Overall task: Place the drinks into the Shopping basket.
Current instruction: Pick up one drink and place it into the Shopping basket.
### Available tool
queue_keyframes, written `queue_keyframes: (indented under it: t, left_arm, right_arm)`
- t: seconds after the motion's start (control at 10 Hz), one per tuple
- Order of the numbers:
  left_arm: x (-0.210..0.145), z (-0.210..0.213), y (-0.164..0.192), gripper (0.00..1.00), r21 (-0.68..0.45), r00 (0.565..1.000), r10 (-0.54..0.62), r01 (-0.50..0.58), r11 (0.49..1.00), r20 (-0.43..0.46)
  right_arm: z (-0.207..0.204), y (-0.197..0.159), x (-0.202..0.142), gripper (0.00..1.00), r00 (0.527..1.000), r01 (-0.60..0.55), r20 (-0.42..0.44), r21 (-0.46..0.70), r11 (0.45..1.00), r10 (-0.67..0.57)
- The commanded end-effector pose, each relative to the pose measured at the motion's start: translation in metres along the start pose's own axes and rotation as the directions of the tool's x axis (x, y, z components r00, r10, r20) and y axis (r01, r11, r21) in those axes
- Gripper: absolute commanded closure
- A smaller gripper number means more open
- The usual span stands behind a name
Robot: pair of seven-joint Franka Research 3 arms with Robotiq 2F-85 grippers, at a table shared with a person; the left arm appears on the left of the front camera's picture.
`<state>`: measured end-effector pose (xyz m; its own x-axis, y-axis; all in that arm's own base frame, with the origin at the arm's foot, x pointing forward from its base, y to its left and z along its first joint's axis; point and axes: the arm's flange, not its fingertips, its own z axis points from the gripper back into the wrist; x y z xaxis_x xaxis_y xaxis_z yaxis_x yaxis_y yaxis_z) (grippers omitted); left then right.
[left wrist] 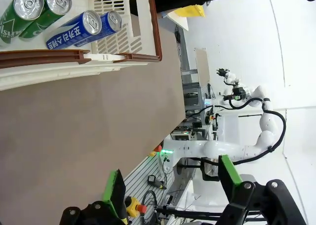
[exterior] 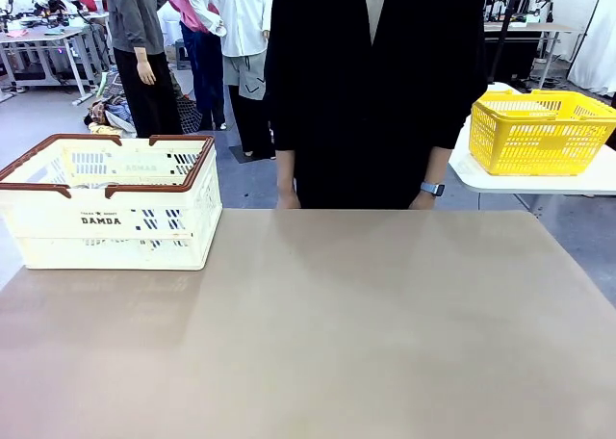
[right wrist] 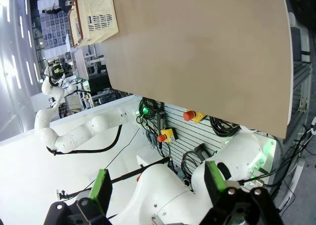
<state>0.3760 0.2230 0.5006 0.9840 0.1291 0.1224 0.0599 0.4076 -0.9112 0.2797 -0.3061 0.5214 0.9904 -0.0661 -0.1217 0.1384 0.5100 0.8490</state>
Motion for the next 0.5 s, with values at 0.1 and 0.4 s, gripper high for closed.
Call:
queue_keyframes:
  t: [0.1,0.4]
  left_arm:
    - [-0.0011,-0.0032,-0.0020,0.00,0.001,1.000,0.003,-0.003,1.000,0.010]
    - [-0.0011,-0.0032,-0.0020,0.00,0.001,1.000,0.003,-0.003,1.000,0.010]
  right_arm:
    - [0.0006,0.0028,-0.0022,0.00,1.000,0.006,-0.005,-0.004,1.000,-0.006]
    - [0.0006,0.0028,-0.0022,0.00,1.000,0.006,-0.005,-0.004,1.000,-0.006]
